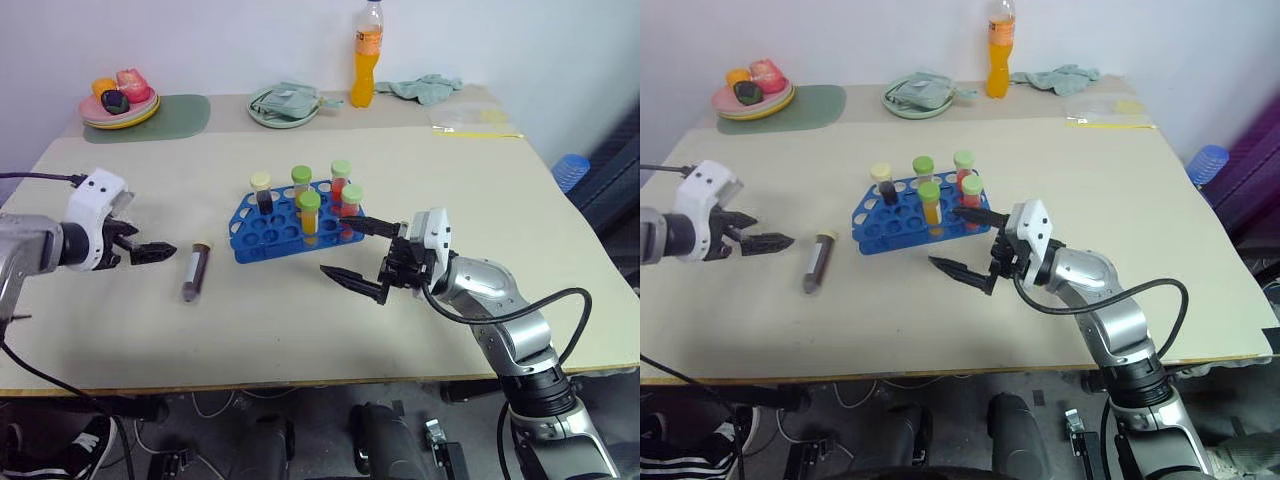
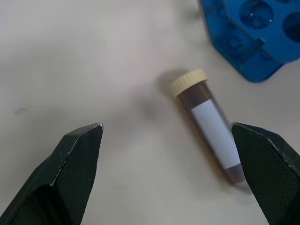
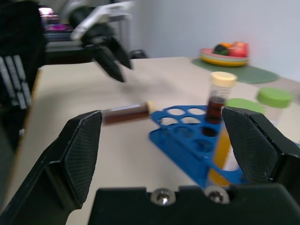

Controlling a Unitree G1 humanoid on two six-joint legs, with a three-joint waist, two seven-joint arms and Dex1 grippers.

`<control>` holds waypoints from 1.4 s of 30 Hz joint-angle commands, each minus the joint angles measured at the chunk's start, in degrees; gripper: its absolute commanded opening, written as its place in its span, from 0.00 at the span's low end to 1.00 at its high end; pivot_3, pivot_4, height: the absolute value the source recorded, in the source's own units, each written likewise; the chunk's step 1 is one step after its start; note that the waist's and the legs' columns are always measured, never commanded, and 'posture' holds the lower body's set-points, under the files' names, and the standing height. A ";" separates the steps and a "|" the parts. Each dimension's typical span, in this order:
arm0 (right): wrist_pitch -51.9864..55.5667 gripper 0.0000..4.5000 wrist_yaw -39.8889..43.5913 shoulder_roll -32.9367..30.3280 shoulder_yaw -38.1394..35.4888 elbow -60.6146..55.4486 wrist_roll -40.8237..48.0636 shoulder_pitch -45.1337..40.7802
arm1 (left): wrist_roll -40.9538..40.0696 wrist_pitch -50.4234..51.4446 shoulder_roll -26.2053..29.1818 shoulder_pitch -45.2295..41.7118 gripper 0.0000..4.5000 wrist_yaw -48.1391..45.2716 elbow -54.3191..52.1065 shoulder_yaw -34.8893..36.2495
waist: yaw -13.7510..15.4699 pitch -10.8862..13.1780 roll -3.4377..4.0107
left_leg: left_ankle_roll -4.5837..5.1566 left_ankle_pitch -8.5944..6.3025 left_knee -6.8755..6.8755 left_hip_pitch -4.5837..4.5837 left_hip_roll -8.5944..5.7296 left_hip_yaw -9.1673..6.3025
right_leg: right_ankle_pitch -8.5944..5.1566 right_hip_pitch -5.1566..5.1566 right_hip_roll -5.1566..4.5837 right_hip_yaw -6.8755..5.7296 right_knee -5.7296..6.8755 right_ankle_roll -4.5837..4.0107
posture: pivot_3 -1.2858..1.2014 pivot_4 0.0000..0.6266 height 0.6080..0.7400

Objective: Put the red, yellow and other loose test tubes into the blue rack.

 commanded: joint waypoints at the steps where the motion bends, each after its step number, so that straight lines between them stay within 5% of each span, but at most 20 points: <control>1: 1.81 1.00 3.33 -2.42 -1.83 -4.52 3.76 -0.79 | 0.82 4.31 0.08 -3.90 1.00 -3.97 3.93 -4.96 | -0.16 0.00 -0.01 | 0.00 0.00 -0.01 0.00 0.02 0.00 | 0.00 -0.01 0.01 0.01 -0.02 0.00 | 0.52 0.24 1.00; 8: 3.46 1.00 5.69 -3.94 -1.81 -4.21 4.92 -0.90 | 6.56 5.67 -7.65 -15.92 1.00 -5.76 17.94 -14.97 | 1.14 0.01 -0.07 | 0.00 0.00 0.12 -0.01 0.07 -0.01 | 0.00 0.00 0.13 0.03 0.07 -0.02 | 0.52 0.24 1.00; 18: 2.34 1.00 5.90 -2.95 -0.85 -4.19 3.75 0.40 | 11.13 7.47 -14.09 -24.12 1.00 -8.13 29.97 -19.48 | 1.37 0.03 -0.11 | -0.01 0.01 0.14 -0.09 0.07 0.01 | 0.00 -0.07 0.13 0.05 0.04 -0.02 | 0.52 0.24 1.00; 21: 2.13 1.00 5.82 -2.78 -0.71 -4.58 3.45 1.04 | 10.95 10.08 -14.90 -23.96 0.83 -7.99 30.30 -18.86 | 1.25 0.03 -0.11 | -0.01 0.01 0.14 -0.09 0.07 0.00 | 0.00 -0.07 0.13 0.05 0.04 -0.02 | 0.52 0.24 1.00; 26: 1.88 1.00 5.74 -2.86 -0.67 -4.89 3.17 1.81 | 10.09 13.03 -14.69 -22.48 0.26 -7.64 28.94 -17.77 | 1.12 0.02 -0.11 | -0.01 0.01 0.14 -0.06 0.08 0.00 | 0.00 -0.07 0.13 0.07 0.06 -0.02 | 0.52 0.24 1.00; 28: 1.41 1.00 5.58 -2.87 -0.52 -4.81 2.56 2.10 | 10.45 11.80 -13.76 -22.62 0.19 -7.23 28.73 -16.63 | 1.12 0.02 -0.11 | -0.02 0.01 0.14 -0.05 0.09 0.00 | 0.00 -0.07 0.14 0.08 0.10 -0.02 | 0.52 0.24 1.00; 36: 0.24 1.00 4.43 -2.39 -0.79 -4.38 1.40 3.70 | 9.90 8.56 -11.32 -13.44 0.19 5.73 12.44 2.89 | 1.36 0.03 -0.12 | -0.05 0.03 0.13 -0.07 0.18 -0.01 | 0.00 -0.13 0.07 0.11 0.10 -0.02 | 0.52 0.24 1.00; 40: -1.63 1.00 4.18 -2.45 -0.99 -4.30 0.35 5.35 | 7.20 -9.46 -21.64 -2.25 0.19 15.29 -4.61 22.76 | 2.00 0.03 -0.19 | -0.15 0.08 0.12 -0.12 0.13 -0.03 | 0.01 -0.12 -0.22 0.08 0.07 0.00 | 0.52 0.24 1.00; 42: -1.96 1.00 3.87 -2.37 -1.39 -4.05 0.25 5.85 | 8.73 -23.25 -24.45 5.88 0.19 15.45 -12.39 25.30 | 1.89 -0.02 -0.28 | -0.30 0.16 0.19 -0.26 0.07 -0.04 | 0.04 -0.17 -0.48 0.01 0.02 0.02 | 0.52 0.24 1.00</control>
